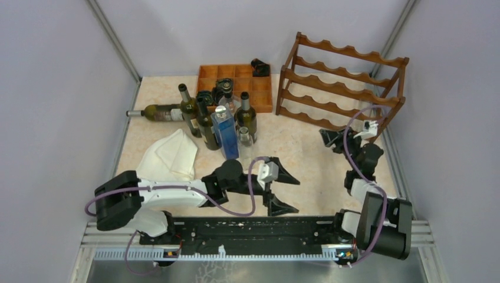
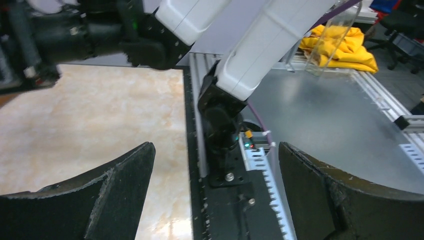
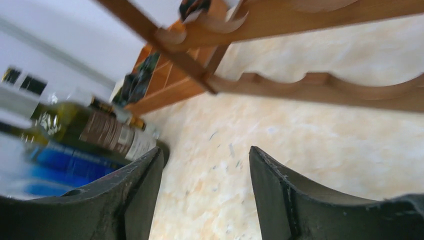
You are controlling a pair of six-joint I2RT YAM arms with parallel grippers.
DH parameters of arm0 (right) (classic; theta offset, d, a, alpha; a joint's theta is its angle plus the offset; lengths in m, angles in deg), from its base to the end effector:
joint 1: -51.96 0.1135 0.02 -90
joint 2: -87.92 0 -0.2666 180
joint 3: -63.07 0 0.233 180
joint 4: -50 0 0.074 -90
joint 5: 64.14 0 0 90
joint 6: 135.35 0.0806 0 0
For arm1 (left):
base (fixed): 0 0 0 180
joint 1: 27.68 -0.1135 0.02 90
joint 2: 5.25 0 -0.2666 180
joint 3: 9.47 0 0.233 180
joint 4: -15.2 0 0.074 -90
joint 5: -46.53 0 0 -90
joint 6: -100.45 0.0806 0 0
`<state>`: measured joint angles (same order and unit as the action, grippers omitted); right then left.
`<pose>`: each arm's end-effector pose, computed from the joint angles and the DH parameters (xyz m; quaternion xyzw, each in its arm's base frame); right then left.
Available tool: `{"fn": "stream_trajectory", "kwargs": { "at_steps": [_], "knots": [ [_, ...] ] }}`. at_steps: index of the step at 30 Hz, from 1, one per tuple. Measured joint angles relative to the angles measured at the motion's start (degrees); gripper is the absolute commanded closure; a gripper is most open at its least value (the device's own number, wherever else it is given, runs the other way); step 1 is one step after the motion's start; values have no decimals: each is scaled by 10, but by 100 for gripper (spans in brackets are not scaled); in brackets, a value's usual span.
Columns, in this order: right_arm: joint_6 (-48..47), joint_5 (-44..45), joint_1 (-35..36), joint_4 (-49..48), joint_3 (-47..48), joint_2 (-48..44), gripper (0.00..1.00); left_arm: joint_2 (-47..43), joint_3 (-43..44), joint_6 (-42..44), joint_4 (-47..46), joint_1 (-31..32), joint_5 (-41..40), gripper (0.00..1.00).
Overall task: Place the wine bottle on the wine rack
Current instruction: Adjust the wine bottle in the wine rack, then pick up the wine bottle from the center of the board.
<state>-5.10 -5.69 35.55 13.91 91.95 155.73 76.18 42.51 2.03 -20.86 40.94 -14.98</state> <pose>0.2451 -0.0282 0.2069 0.1659 0.7026 0.3297 0.6084 0.0834 -0.3186 0.2792 0.4823 0.4656 -0.5788 0.4643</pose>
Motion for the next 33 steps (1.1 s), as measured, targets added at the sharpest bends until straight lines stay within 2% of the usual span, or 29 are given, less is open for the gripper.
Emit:
{"fn": "stream_trajectory", "kwargs": {
  "at_steps": [5,11,14,22,28,33],
  "knots": [
    [-17,-20,71,-8,-28,-17,32,-3,91,-7,160,52,-67,1],
    [-29,0,236,-51,-70,9,31,-34,191,-9,378,51,-228,1],
    [-42,21,284,-75,-84,26,30,-38,262,-7,474,50,-305,1],
    [-28,97,292,-140,-123,98,30,-47,371,-4,654,50,-452,1],
    [14,93,291,-177,-122,152,30,-57,416,-13,763,29,-540,3],
    [54,74,291,-230,-120,190,30,-64,420,-38,811,-8,-582,5]
  ]
}}
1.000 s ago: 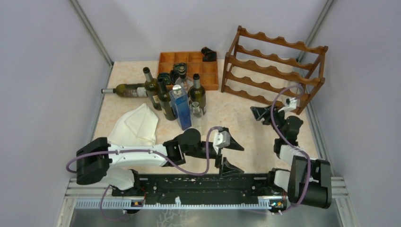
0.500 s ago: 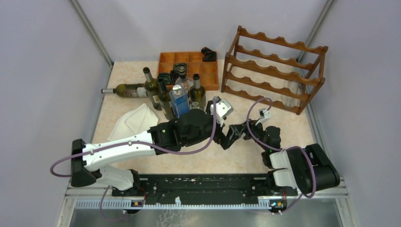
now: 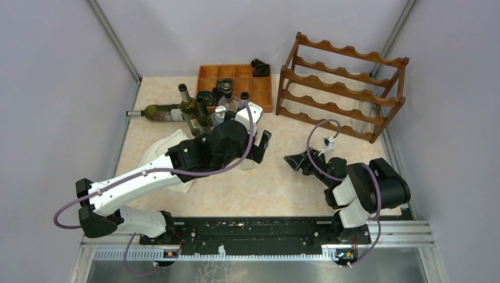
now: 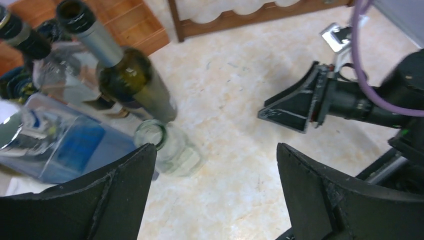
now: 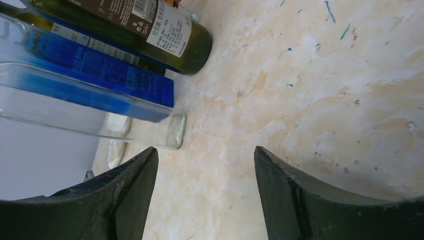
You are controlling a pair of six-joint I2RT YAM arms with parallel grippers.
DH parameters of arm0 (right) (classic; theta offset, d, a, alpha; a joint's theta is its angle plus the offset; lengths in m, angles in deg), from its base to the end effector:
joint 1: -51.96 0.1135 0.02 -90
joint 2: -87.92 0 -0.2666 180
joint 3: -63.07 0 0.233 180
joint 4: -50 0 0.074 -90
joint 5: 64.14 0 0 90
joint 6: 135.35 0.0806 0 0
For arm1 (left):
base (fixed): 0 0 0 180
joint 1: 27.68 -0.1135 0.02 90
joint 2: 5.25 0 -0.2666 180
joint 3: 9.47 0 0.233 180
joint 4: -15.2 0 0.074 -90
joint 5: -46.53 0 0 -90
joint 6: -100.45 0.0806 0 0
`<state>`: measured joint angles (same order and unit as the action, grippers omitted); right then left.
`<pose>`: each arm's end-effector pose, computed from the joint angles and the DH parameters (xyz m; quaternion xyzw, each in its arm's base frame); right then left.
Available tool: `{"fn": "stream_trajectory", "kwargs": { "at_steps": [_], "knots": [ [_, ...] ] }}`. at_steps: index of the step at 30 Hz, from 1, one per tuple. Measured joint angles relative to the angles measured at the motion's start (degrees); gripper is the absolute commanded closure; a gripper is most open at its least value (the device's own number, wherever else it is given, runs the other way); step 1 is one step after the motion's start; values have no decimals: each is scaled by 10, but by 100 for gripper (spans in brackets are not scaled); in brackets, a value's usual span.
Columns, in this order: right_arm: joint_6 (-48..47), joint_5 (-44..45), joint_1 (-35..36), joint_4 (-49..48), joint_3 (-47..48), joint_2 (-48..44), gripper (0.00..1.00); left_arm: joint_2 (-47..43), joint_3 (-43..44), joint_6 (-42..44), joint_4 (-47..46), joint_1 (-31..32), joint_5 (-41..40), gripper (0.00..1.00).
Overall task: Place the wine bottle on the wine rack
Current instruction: Pick up the wine bottle from the center of the board.
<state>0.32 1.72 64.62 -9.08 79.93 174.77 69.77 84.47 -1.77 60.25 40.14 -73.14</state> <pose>0.2171 0.0826 0.1328 0.0866 0.7608 0.4442 0.4651 0.1505 -0.2635 0.3832 0.2628 0.7888 -0.1624 0.5313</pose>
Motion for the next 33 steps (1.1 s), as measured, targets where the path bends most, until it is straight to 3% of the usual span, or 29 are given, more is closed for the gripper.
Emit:
{"fn": "stream_trajectory", "kwargs": {
  "at_steps": [6,8,9,17,28,33],
  "knots": [
    [57,-41,-19,-101,-5,54,21,-16,-35,-31,8,-67,-8,10],
    [74,-53,-32,-116,-9,60,5,-16,-41,-33,6,-78,-11,11],
    [82,-58,-37,-122,-11,63,2,-16,-46,-34,4,-82,-12,12],
    [101,-72,-42,-132,-12,68,2,19,-50,-34,-21,-85,-36,24],
    [101,-73,-42,-133,-12,71,2,52,-50,-33,-38,-91,-45,30],
    [101,-73,-42,-133,-12,71,2,73,-50,-31,-43,-94,-44,40]
  ]
}}
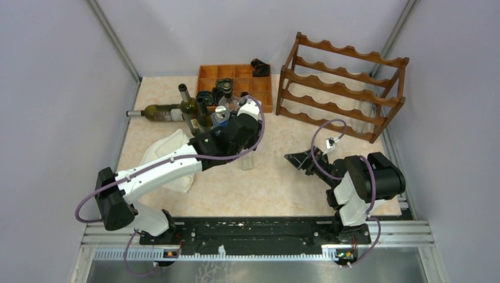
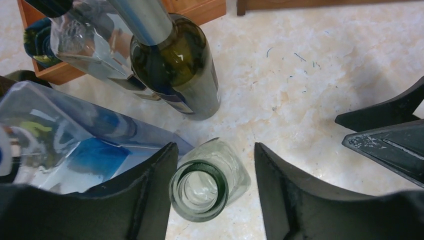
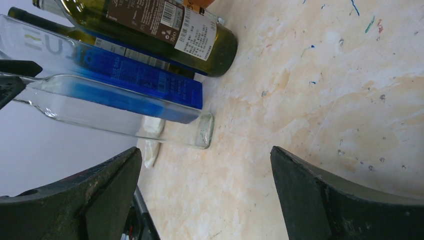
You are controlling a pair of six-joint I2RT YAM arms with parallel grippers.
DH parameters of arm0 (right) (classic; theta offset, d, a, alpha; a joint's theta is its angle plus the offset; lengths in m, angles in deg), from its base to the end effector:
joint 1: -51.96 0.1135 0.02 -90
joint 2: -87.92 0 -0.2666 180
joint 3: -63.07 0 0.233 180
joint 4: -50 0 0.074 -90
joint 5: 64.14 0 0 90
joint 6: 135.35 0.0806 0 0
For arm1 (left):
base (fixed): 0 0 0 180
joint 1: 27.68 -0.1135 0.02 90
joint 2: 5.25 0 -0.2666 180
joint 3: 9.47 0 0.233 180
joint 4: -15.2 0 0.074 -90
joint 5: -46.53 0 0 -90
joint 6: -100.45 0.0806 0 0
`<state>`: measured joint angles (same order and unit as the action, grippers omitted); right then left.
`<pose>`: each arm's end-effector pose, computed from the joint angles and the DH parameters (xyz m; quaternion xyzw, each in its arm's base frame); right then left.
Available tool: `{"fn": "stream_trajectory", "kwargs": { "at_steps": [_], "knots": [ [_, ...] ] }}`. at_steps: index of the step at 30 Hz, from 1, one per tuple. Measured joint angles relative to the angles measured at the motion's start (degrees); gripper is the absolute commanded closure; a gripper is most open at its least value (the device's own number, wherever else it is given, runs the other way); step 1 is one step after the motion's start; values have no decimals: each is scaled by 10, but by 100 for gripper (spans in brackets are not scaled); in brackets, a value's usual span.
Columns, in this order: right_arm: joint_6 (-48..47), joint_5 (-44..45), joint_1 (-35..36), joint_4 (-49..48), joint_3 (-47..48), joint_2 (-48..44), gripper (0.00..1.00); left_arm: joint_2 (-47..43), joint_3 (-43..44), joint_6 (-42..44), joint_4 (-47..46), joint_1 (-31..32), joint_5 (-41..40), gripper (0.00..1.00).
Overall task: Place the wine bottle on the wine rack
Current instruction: Pick up the wine bottle from the center of the board.
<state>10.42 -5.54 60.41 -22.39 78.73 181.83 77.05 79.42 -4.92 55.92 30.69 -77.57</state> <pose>0.2190 0.0750 0.1368 0.1207 0.7273 0.5130 0.4396 0.2127 -0.2592 0.3255 0.1818 0.8362 -0.0615 0.5137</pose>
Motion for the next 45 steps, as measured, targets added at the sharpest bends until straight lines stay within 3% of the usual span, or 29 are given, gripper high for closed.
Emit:
{"fn": "stream_trajectory", "kwargs": {
  "at_steps": [2,3,6,12,15,17,22,25,31,37,41,45],
  "knots": [
    [0,0,0,0,0,0,2,9,0,2,-1,0,1,59],
    [0,0,0,0,0,0,2,12,0,2,-1,0,1,73],
    [0,0,0,0,0,0,2,17,1,8,-11,-2,10,100],
    [-2,1,0,0,-3,-35,2,17,3,46,-11,-3,50,100],
    [-17,7,0,56,-3,-126,1,12,4,88,-15,-4,109,100],
    [-45,21,0,153,2,-230,1,4,0,119,-22,-2,158,100],
    [-170,140,15,536,99,-556,1,-49,-54,240,-87,31,240,100],
    [-222,198,16,655,153,-675,1,-76,-102,333,-154,68,270,100],
    [-274,200,16,801,195,-655,2,-80,-184,463,-282,98,295,100],
    [-271,202,16,903,191,-661,1,-80,-254,486,-392,88,276,100],
    [-205,208,16,910,186,-673,1,-81,-313,473,-512,88,276,100],
    [-60,207,12,850,129,-675,1,-77,-369,460,-622,88,282,100]
  ]
}}
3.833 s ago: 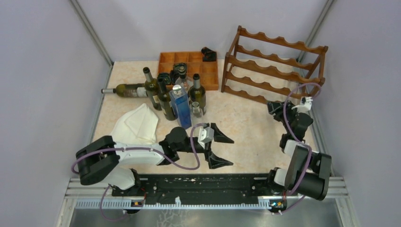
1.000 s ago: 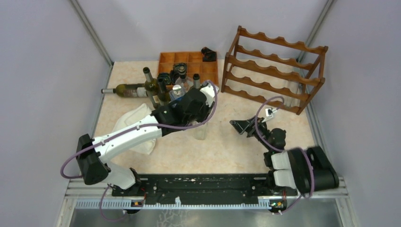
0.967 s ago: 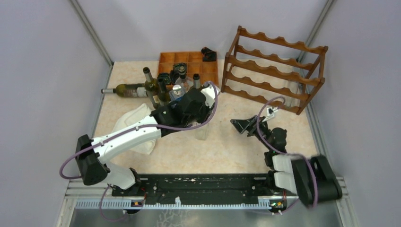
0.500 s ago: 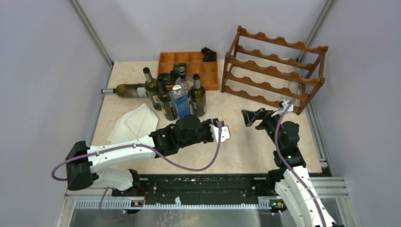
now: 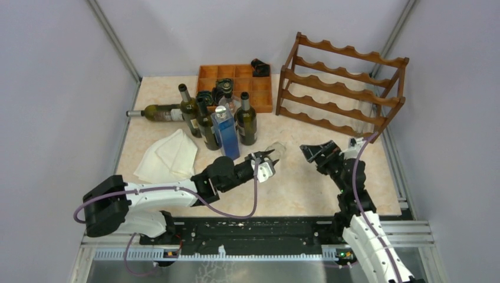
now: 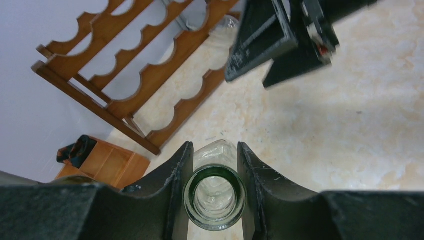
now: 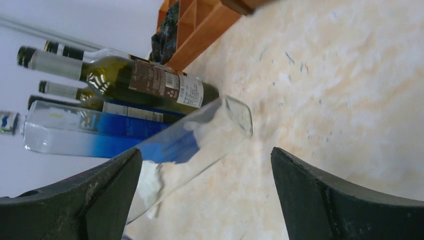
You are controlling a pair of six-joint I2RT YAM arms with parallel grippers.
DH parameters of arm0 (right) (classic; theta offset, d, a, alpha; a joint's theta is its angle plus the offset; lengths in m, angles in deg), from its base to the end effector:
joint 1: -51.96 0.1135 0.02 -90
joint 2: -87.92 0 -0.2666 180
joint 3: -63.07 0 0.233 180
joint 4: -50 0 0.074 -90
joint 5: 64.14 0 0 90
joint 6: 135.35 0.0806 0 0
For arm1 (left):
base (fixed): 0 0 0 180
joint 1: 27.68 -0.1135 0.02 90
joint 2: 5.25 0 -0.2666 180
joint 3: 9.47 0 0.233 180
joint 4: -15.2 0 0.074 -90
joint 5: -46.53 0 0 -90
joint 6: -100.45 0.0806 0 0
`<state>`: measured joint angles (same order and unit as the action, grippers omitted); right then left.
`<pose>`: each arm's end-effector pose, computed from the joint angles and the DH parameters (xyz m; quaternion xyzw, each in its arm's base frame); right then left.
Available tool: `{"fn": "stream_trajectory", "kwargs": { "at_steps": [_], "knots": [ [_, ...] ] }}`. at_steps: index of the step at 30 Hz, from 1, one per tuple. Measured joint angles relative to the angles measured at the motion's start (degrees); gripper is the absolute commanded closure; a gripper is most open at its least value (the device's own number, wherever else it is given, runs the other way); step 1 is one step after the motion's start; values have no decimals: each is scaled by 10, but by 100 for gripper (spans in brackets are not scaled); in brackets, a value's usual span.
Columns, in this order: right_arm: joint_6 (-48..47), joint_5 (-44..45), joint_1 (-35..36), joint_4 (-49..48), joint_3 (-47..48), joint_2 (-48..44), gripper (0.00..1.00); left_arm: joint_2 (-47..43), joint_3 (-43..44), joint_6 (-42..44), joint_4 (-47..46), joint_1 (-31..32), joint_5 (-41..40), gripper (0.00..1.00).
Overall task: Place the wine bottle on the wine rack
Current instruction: Pick up the wine bottle from the center of the board.
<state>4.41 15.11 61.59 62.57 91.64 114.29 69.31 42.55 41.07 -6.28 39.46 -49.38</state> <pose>0.1598 0.0424 0.2133 0.2060 0.7389 0.3783 0.5181 0.1313 -0.2901 0.2783 0.5131 0.4959 -0.1843 0.6759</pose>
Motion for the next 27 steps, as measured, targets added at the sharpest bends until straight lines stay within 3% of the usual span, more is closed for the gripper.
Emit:
{"fn": "stream_trajectory", "kwargs": {
  "at_steps": [4,13,19,27],
  "knots": [
    [139,3,-2,-29,-59,0,2,24,-9,-4,-101,0,1,100],
    [375,13,-2,-90,-97,1,2,102,-22,-11,-306,0,-21,100],
    [483,13,-2,-152,-128,36,2,144,-22,-24,-359,7,-23,100],
    [562,-17,-2,-278,-131,166,2,179,-21,-46,-404,19,-19,100]
  ]
}}
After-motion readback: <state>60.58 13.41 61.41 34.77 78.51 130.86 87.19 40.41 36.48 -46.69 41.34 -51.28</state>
